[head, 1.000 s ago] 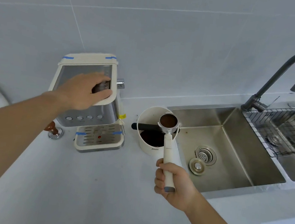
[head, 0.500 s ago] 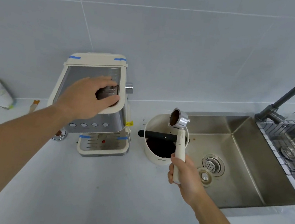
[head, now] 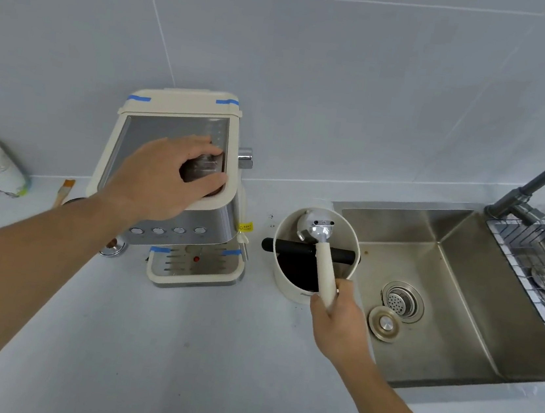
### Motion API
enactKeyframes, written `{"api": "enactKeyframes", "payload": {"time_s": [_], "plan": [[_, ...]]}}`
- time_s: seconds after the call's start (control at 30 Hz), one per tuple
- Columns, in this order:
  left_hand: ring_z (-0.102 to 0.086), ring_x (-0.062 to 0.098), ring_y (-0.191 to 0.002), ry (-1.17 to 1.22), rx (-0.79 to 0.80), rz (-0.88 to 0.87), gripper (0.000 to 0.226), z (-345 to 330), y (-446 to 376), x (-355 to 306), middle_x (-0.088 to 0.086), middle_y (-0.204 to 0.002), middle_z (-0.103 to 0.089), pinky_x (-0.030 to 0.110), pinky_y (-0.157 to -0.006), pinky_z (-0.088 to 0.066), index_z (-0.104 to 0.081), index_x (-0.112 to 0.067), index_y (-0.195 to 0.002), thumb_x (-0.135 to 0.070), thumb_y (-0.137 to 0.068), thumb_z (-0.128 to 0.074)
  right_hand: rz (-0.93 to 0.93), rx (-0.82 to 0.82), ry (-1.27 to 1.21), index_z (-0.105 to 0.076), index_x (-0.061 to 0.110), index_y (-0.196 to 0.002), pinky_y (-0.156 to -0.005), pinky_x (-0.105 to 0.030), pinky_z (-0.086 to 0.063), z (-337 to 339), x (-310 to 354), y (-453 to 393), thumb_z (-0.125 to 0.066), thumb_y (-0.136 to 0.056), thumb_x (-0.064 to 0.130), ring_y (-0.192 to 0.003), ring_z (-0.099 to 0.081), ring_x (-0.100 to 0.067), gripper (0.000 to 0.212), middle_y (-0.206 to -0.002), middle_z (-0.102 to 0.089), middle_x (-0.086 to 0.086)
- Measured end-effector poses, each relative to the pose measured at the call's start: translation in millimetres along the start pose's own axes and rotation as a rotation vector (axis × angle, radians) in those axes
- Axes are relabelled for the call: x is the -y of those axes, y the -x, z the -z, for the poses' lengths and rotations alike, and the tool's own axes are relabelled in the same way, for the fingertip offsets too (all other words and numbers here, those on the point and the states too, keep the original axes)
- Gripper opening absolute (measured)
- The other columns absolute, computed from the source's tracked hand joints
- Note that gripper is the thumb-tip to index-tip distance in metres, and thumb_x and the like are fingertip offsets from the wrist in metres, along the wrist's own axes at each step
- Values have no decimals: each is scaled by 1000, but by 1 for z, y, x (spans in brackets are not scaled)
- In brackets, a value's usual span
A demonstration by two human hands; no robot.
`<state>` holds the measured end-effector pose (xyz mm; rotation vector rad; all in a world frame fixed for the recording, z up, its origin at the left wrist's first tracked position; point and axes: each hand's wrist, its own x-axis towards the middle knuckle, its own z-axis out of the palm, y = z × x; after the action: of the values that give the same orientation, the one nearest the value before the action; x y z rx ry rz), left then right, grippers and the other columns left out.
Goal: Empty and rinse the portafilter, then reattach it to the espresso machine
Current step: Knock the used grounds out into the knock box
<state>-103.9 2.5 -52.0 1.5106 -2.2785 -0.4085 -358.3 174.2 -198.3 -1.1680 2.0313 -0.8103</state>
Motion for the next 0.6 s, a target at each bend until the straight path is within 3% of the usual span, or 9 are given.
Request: {"api": "enactKeyframes", "payload": {"time_s": [0.23, 0.47, 0.6], "plan": [[-52, 19, -127, 1, 21, 13, 57, 1, 1, 0, -14, -147, -50, 43, -106, -40, -56, -39, -131, -65, -81, -54, 44, -51, 12, -36, 27, -111, -48, -22, -36, -2, -7, 2, -55, -97, 27, -61, -59, -17, 24, -78, -58, 1], [-54, 20, -123, -6, 7, 7, 49, 2, 2, -4, -13, -144, -53, 37, -101, -39, -58, -36, -131, -55, -86, -59, 68, -77, 41, -32, 31, -110, -48, -21, -34, -5, -14, 0, -55, -97, 27, -64, -57, -13, 26, -81, -57, 2], [-53, 20, -126, -14, 7, 9, 50, 2, 3, -5, -12, -146, -52, 40, -104, -40, -57, -36, -132, -56, -86, -59, 69, -73, 54, -37, 23, -114, -47, -20, -33, -6, -14, -1, -54, -97, 27, -62, -55, -11, 25, -80, -55, 2]]}}
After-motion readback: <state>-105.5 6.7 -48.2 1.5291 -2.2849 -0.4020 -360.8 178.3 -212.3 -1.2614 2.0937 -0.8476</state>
